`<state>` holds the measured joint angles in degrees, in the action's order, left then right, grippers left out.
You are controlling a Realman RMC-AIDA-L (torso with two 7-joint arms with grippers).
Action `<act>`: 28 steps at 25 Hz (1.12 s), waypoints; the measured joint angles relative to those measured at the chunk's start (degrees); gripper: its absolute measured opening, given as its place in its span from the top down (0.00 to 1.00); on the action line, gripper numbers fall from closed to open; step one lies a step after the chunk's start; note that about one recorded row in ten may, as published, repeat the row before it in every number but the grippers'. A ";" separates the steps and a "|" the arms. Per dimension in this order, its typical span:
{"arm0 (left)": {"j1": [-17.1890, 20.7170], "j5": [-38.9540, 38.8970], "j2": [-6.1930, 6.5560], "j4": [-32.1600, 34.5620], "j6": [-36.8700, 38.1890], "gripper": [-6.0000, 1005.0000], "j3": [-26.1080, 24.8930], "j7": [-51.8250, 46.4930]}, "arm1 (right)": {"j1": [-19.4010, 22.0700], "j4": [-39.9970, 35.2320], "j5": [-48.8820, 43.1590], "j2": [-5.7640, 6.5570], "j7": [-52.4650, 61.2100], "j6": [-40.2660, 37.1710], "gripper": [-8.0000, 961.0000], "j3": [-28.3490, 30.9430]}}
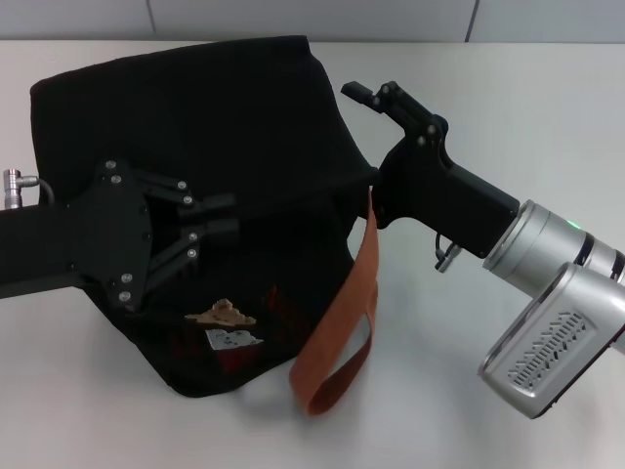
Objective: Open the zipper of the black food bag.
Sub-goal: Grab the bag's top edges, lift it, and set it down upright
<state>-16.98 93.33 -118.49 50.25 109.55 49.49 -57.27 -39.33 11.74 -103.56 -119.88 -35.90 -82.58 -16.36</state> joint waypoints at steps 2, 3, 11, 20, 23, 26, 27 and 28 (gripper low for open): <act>0.00 0.00 0.00 0.00 0.00 0.89 0.00 0.00 | 0.46 0.09 -0.16 0.00 -2.04 0.45 0.16 -0.24; 0.00 0.00 0.00 0.00 0.00 0.89 0.00 0.00 | 0.46 0.09 -0.16 0.00 -2.04 0.45 0.16 -0.24; -0.32 0.12 0.01 -0.22 0.00 0.89 0.00 0.19 | 0.79 1.77 -0.24 0.00 -4.61 0.68 0.17 -0.49; -0.24 0.18 0.01 -0.61 0.00 0.90 -0.26 0.63 | 1.57 2.37 -0.13 0.00 -3.29 -1.21 0.17 0.01; -0.51 0.18 0.04 -1.96 0.00 0.90 -0.29 1.31 | 1.69 2.22 -0.07 0.00 -2.36 -1.87 0.18 0.02; -0.61 0.17 0.07 -2.38 0.00 0.90 -0.29 1.56 | 1.74 2.13 -0.05 0.00 -2.22 -1.95 0.18 0.02; -0.61 0.17 0.07 -2.38 0.00 0.90 -0.29 1.56 | 1.71 2.07 -0.18 0.00 -2.19 -1.74 0.18 -0.07; -0.64 0.17 0.08 -2.40 -0.11 0.89 -0.29 1.57 | 1.71 2.07 -0.18 0.00 -2.19 -1.74 0.18 -0.07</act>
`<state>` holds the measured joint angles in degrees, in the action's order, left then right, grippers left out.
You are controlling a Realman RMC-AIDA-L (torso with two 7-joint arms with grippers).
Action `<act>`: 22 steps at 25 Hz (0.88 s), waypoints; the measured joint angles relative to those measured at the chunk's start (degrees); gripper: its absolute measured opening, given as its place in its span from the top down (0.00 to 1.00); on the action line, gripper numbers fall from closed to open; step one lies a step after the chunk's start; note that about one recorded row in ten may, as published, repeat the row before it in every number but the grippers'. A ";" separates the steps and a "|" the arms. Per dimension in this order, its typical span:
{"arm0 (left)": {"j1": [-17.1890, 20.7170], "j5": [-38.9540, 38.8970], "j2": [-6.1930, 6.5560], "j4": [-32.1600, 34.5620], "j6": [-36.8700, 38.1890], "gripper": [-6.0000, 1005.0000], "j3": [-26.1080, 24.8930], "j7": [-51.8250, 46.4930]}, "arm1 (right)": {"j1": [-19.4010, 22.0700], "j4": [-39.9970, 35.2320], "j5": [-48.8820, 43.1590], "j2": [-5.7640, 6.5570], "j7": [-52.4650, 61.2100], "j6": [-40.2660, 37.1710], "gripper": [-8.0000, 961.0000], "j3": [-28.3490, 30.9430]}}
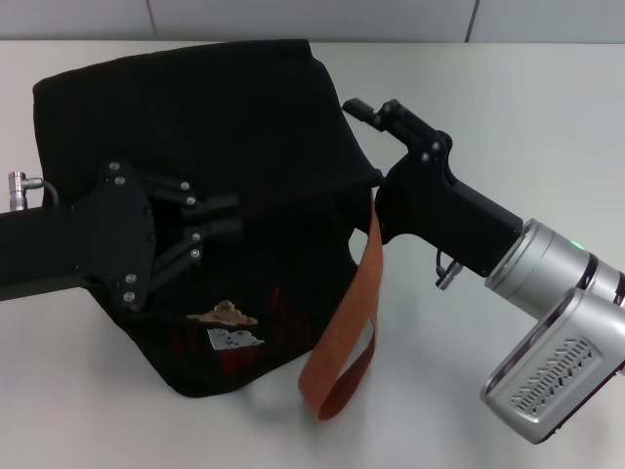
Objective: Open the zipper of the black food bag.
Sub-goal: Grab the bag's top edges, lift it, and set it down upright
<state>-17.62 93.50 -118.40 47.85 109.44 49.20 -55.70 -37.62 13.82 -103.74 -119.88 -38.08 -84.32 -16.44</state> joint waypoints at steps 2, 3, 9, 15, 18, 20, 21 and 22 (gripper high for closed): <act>0.00 0.00 0.01 -0.01 0.00 0.89 -0.01 0.00 | -0.10 -0.08 -0.13 0.00 0.02 0.23 0.18 -0.29; 0.00 0.00 0.01 -0.01 0.00 0.89 -0.01 0.00 | -0.20 -0.11 -0.24 0.00 0.03 0.43 0.18 -0.44; 0.02 0.00 0.01 -0.04 0.00 0.89 -0.15 0.00 | -0.53 -0.22 -2.34 0.00 0.06 1.43 0.36 -0.27; 0.05 0.00 0.02 -0.04 0.01 0.89 -0.16 0.00 | -0.78 -0.31 -2.54 0.00 0.09 1.58 0.59 -0.49; 0.05 0.00 0.02 -0.04 0.01 0.89 -0.16 0.00 | -0.84 -0.31 -2.63 0.00 0.10 1.60 0.71 -0.47; 0.10 0.00 0.02 -0.04 0.03 0.89 -0.16 -0.01 | -0.88 -0.27 -2.66 0.00 0.11 1.61 0.80 -0.30; 0.12 0.00 0.02 -0.04 0.05 0.89 -0.16 -0.01 | -0.88 -0.25 -2.67 0.00 0.12 1.61 0.85 -0.22; 0.12 0.00 0.02 -0.04 0.05 0.89 -0.16 -0.01 | -0.88 -0.23 -2.67 0.00 0.18 1.62 0.87 -0.18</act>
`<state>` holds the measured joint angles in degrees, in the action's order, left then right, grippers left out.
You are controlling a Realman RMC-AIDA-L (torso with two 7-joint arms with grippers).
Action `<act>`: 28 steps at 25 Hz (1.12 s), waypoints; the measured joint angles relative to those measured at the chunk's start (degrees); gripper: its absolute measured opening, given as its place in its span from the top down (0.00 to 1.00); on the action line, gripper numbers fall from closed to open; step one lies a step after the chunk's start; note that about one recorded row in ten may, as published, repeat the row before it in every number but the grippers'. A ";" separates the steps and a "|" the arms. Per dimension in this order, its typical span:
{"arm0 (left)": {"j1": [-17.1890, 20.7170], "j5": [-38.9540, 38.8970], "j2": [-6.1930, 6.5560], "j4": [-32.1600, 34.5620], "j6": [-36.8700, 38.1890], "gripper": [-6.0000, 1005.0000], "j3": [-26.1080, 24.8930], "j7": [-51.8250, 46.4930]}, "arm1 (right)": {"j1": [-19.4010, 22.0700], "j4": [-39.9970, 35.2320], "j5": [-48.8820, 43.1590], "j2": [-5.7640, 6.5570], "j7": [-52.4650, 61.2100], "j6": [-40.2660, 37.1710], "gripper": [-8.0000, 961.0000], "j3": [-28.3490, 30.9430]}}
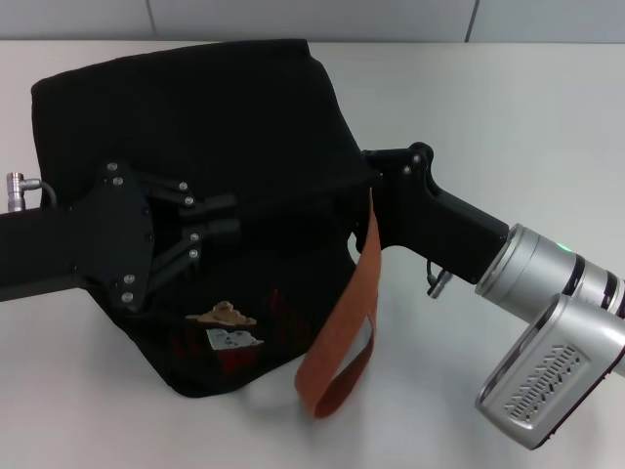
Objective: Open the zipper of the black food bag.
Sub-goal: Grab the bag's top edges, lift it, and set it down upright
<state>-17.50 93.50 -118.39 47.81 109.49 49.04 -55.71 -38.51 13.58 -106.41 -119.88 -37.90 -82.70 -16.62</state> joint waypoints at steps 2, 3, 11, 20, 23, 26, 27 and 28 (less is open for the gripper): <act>0.07 0.00 0.00 -0.04 0.03 0.89 0.05 0.36 | -0.02 0.02 -0.02 0.00 0.29 0.01 0.90 -0.03; 0.08 0.00 0.00 -0.05 0.03 0.89 0.06 0.41 | -0.02 0.02 -0.02 0.00 0.29 0.01 0.92 -0.03; 0.12 0.00 0.00 -0.09 0.03 0.89 0.06 0.55 | -0.11 0.05 -0.03 0.00 0.40 0.78 0.99 -0.16; 0.52 -0.14 0.00 -1.07 0.14 0.89 -1.31 1.20 | -0.43 0.22 -0.03 0.00 0.55 2.77 0.99 -0.28; 0.54 -0.13 0.00 -2.62 0.66 0.89 -3.25 2.10 | -0.43 0.15 -0.03 0.00 0.60 3.10 0.99 -0.38; 0.74 -0.06 0.03 -3.92 1.23 0.89 -5.92 2.79 | -0.41 0.00 -0.03 0.00 0.76 4.17 0.99 -0.39; 0.93 -0.04 0.04 -4.08 1.28 0.89 -6.61 2.88 | -0.35 -0.19 -0.03 0.00 1.09 4.67 0.99 -0.38; 1.08 -0.03 0.06 -4.17 1.29 0.89 -7.15 2.91 | -0.31 -0.39 -0.03 0.00 1.43 4.99 0.99 -0.37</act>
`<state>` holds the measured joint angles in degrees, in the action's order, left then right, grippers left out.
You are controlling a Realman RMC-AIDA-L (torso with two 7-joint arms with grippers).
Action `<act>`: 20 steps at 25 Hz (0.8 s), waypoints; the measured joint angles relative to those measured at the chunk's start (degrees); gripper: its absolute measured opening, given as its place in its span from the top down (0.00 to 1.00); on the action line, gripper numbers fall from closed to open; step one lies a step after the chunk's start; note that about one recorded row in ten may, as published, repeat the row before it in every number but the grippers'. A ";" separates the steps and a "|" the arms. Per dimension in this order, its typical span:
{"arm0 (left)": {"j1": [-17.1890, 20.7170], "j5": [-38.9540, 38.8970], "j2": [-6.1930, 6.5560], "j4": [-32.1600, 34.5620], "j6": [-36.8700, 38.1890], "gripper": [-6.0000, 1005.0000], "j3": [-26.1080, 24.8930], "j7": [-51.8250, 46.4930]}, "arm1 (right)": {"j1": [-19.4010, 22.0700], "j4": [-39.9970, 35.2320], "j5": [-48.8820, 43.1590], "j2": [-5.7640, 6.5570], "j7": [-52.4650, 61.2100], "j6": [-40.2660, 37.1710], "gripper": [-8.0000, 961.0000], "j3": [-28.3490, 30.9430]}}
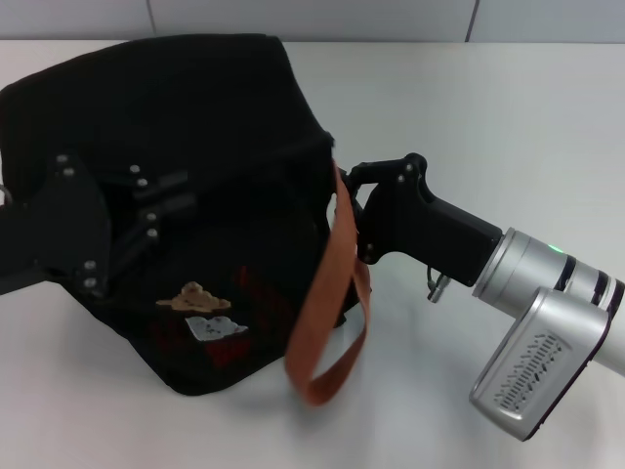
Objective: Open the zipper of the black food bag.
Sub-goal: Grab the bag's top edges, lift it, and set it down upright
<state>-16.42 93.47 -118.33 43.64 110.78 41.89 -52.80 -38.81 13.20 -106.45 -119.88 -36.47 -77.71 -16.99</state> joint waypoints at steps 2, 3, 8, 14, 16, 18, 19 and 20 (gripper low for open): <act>0.64 0.01 0.19 -0.67 0.06 0.89 -1.89 0.30 | 0.21 -1.40 -0.55 0.00 2.31 0.45 0.99 -0.09; 0.64 0.01 0.19 -0.67 0.06 0.89 -1.89 0.30 | 0.21 -1.40 -0.55 0.00 2.31 0.45 0.99 -0.09; 1.89 -0.03 0.39 -1.54 0.16 0.89 -4.88 1.02 | 0.91 -2.63 -1.41 0.00 3.80 0.72 0.99 -0.12; 3.31 -0.10 1.10 -3.25 0.82 0.89 -8.22 1.67 | 2.22 -3.91 -1.41 0.01 4.79 2.51 0.99 0.18; 3.60 -0.12 1.40 -3.87 1.10 0.89 -9.02 1.97 | 2.42 -4.11 -1.41 0.01 5.00 2.90 0.99 0.19; 3.90 -0.18 1.68 -4.48 1.42 0.89 -9.47 2.51 | 2.70 -4.37 -1.41 0.00 5.53 3.33 0.99 0.15; 3.97 -0.22 1.78 -4.79 1.56 0.89 -9.55 2.85 | 2.98 -4.61 -1.40 0.00 6.21 3.31 0.99 0.19; 3.97 -0.22 1.78 -4.79 1.56 0.89 -9.55 2.85 | 2.98 -4.61 -1.40 0.00 6.21 3.31 0.99 0.19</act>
<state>-12.45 93.25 -116.54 38.85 112.34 32.35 -49.95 -35.83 8.59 -107.85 -119.88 -30.27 -74.41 -16.80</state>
